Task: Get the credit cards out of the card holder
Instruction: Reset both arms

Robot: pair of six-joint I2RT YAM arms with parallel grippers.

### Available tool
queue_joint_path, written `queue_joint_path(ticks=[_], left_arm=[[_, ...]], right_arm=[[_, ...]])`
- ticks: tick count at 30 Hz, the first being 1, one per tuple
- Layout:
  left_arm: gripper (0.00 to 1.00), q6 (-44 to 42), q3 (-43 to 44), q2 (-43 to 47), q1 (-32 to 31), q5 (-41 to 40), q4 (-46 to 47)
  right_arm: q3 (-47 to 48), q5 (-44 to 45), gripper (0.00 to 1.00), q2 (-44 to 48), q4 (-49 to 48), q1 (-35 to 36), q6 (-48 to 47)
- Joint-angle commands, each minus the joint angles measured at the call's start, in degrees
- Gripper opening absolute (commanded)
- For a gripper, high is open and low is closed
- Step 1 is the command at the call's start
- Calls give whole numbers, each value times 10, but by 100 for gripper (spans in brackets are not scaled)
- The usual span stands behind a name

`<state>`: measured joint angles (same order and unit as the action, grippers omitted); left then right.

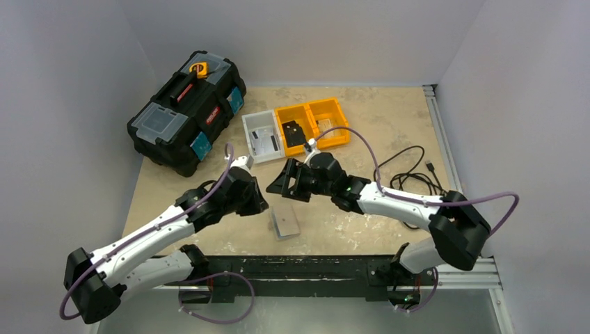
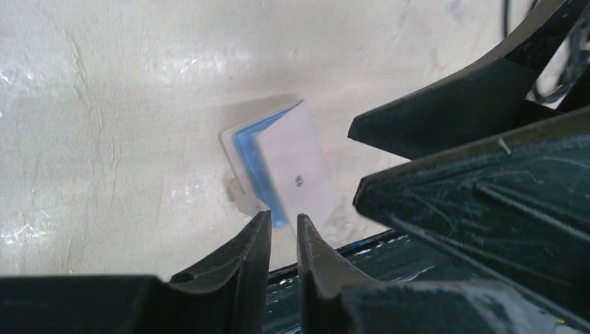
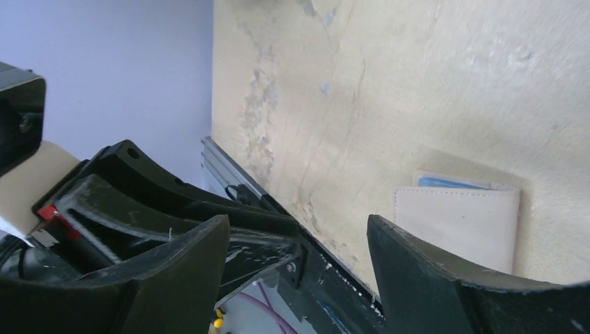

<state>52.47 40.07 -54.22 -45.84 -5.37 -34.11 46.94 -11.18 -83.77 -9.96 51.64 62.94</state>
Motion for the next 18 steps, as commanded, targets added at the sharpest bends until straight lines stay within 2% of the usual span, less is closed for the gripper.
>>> queue_joint_path(ticks=[1,3,5,7,9,14,18], left_arm=[[26,-48,74,33,9,-20,-47],[40,-65,105,41,12,-26,-67],[60,-78,137,48,14,-36,-96],[82,-88,162,58,15,-47,-114],[99,-97,182,70,15,-57,-125],[100,-112,234,79,15,-93,-170],[100,-117,244,85,15,-116,-192]], right_arm=[[46,51,75,64,77,-12,-59],[61,78,79,92,111,-14,-81],[75,106,85,120,143,-15,-103],[88,132,96,146,171,-15,-122],[98,165,99,178,198,-15,-138],[94,220,99,240,225,-15,-165],[85,251,99,273,235,-15,-177]])
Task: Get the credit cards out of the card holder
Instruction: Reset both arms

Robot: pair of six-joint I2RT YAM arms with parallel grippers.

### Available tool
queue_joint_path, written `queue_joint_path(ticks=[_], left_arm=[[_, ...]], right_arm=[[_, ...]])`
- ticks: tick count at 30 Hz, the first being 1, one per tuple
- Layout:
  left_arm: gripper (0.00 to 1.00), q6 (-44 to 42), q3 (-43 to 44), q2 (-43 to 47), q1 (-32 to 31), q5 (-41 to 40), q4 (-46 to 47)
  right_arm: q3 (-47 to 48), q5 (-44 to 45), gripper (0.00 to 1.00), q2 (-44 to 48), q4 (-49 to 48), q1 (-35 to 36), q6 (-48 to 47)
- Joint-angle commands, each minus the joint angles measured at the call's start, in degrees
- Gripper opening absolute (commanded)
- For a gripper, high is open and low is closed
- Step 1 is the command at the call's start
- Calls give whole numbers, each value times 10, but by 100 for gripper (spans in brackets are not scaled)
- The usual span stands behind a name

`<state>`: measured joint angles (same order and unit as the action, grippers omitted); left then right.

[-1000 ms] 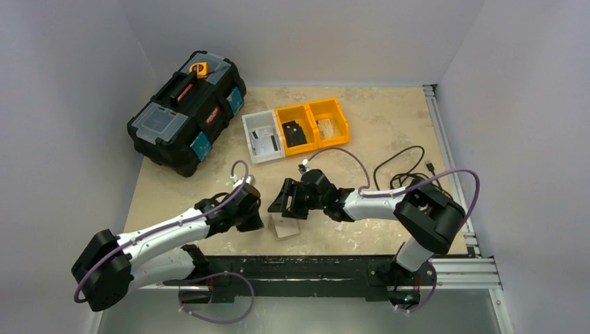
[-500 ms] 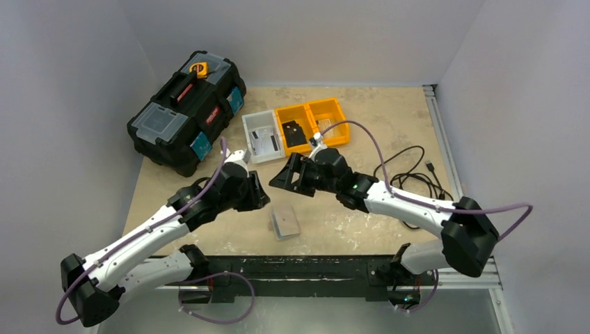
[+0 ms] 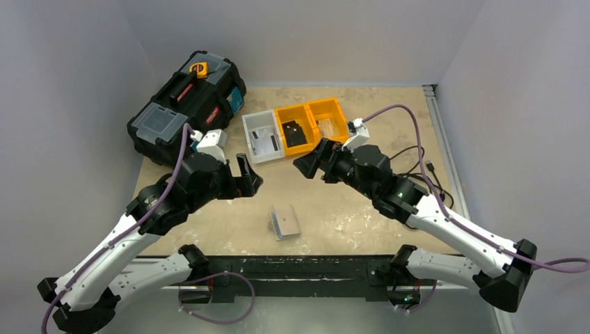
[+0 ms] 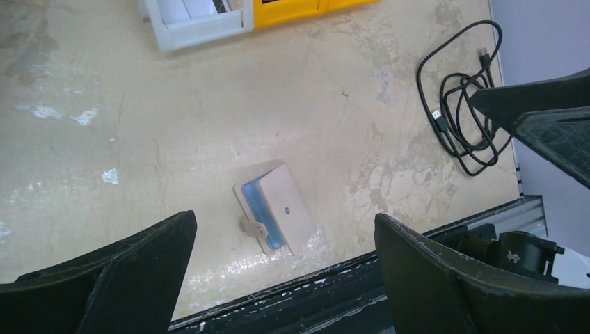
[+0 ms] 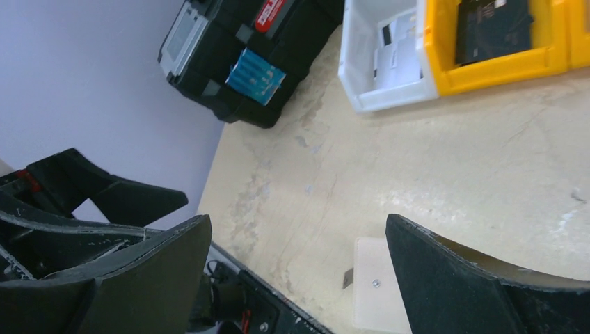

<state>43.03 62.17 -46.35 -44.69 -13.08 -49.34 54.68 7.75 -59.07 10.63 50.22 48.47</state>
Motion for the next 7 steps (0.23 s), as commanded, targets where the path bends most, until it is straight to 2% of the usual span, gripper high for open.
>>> queue_joint_path(ticks=[1,7], left_arm=[[100,-23,22,10,2,-42,-41],[100,-18,18,13,3,-55,-50]], right_arm=[[5,69,99,32,30,0,-34],[-3,93,99,54,30,0,-37]])
